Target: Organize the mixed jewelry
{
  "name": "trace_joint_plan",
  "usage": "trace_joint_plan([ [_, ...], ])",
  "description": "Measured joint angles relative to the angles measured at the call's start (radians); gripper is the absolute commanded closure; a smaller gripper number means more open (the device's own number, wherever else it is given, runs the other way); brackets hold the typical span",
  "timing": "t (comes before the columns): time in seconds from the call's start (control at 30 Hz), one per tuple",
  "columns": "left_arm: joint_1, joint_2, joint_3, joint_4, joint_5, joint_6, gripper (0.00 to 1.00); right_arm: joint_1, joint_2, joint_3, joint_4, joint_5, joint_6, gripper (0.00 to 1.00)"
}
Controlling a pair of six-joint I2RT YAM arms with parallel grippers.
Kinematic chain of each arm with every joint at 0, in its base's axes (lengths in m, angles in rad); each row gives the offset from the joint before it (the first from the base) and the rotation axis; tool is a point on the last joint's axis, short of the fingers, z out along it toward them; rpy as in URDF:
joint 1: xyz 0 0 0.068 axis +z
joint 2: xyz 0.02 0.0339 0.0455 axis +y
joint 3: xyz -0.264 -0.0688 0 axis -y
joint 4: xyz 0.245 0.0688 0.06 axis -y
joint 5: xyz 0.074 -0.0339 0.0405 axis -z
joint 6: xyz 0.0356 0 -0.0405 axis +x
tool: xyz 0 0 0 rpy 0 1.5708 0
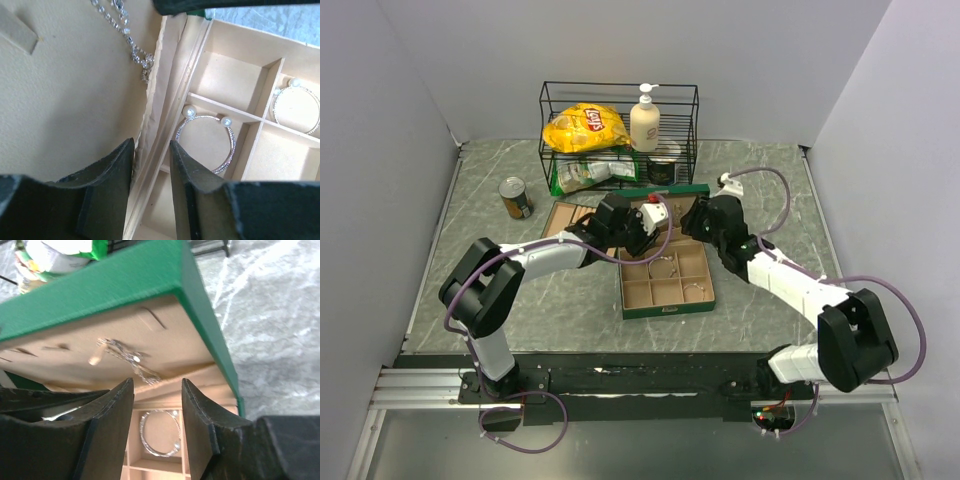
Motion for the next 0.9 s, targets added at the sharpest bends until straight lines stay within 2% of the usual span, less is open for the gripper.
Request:
trace_joint_plan([
  [0.27,-0.008,0.0,0.042,-0.037,0.009,0.0,0.44,-0.008,-0.071,-0.055,-0.052,0.059,0.017,0.5],
  [0.53,-0.026,-0.006,0.105,-0.085,0.009,0.0,0.3,-0.066,-0.072,-0.055,-0.11,0.063,0.039,0.49],
  [0.9,-0.031,-0.116,0.105,-0.139,0.012,-0.041,0.24,-0.084,-0.043,-0.055,-0.145,0.017,0.04,0.5],
])
